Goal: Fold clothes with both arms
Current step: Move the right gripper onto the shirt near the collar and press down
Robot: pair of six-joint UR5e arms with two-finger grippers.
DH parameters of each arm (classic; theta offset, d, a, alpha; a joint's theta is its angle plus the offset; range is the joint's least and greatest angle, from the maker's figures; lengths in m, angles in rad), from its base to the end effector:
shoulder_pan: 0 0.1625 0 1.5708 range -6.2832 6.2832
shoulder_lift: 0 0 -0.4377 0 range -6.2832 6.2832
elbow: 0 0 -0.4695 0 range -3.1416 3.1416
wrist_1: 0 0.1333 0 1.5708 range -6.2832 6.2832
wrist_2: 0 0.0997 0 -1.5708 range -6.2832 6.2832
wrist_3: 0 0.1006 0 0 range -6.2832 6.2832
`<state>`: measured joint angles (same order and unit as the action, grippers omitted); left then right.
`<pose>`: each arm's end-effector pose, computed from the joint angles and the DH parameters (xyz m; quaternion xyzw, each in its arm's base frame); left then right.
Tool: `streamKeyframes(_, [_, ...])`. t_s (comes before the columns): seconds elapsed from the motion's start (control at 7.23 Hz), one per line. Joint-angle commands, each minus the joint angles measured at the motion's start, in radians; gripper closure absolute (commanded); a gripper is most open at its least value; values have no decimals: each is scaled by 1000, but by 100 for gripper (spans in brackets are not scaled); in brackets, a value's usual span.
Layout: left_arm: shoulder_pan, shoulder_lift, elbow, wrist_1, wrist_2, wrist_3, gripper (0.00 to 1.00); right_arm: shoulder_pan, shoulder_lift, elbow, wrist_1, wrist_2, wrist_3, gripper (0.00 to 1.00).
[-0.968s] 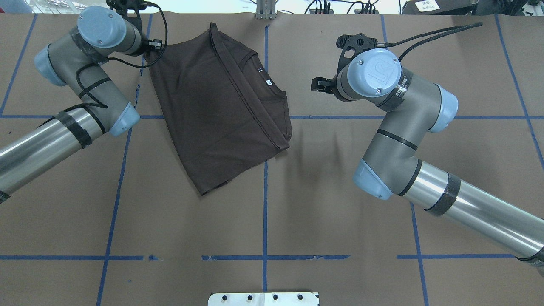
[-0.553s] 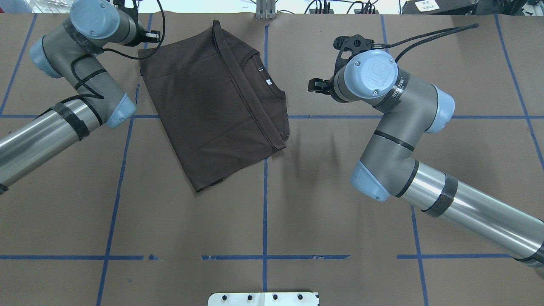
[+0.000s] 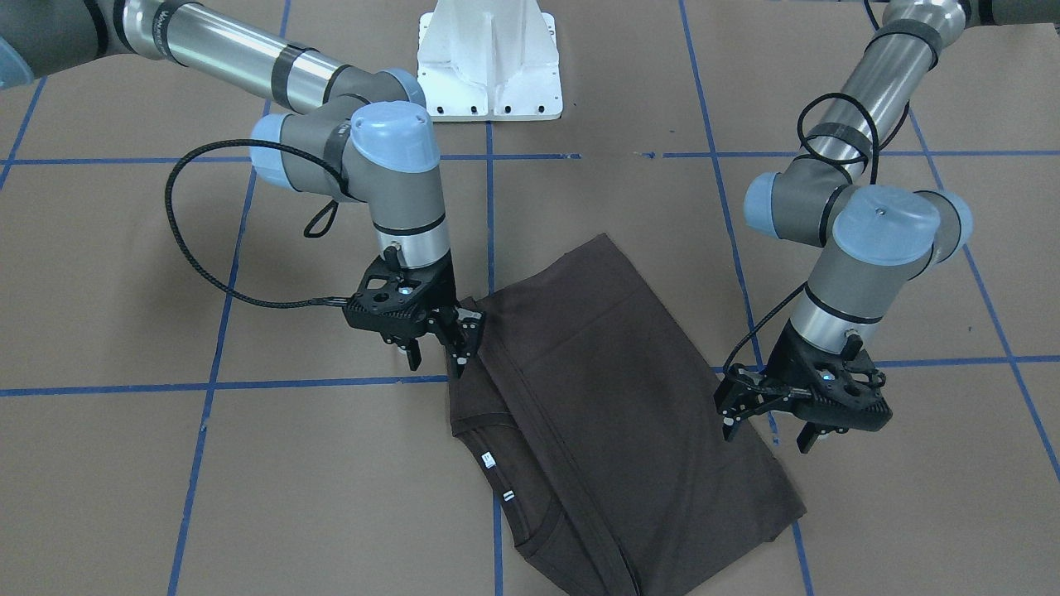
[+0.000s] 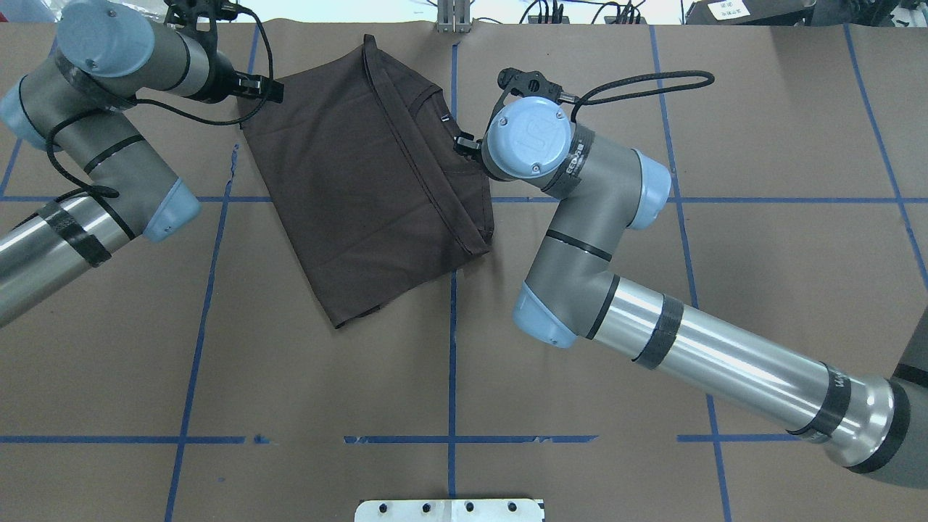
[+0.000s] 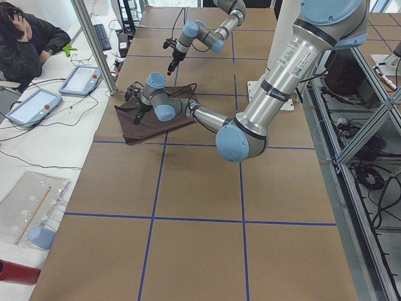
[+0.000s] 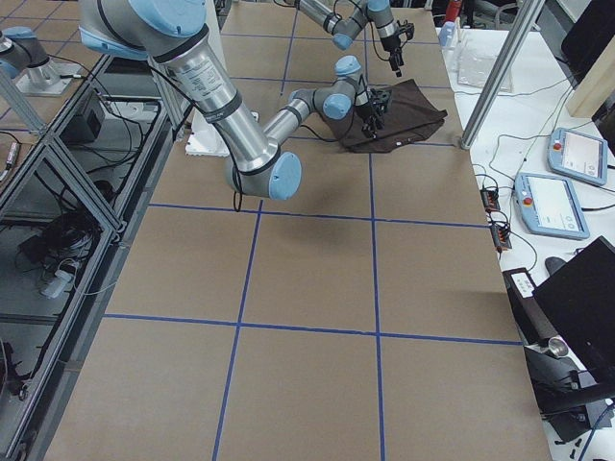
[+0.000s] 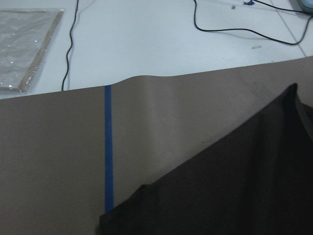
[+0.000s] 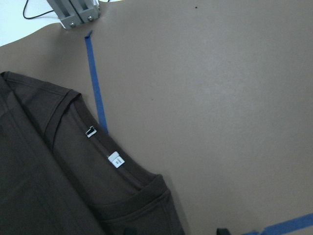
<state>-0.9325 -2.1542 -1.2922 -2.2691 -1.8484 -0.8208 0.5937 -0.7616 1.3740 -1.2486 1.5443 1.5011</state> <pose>0.4061 -0.7249 0.3549 0.2741 0.4078 -0.0129 0.8709 -0.6211 -0.5832 0.1742 0.1579 -0.4220 0.2370 0.8607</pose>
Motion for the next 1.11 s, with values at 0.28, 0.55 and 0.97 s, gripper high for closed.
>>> streamKeyframes(0.28, [3, 13, -9, -7, 0, 0, 0, -45, 15, -108, 83, -29, 11, 45])
streamKeyframes(0.55, [3, 13, -9, -9, 0, 0, 0, -55, 15, -142, 64, -45, -19, 45])
streamKeyframes(0.97, [3, 14, -7, -9, 0, 2, 0, -55, 16, -142, 63, -46, -19, 46])
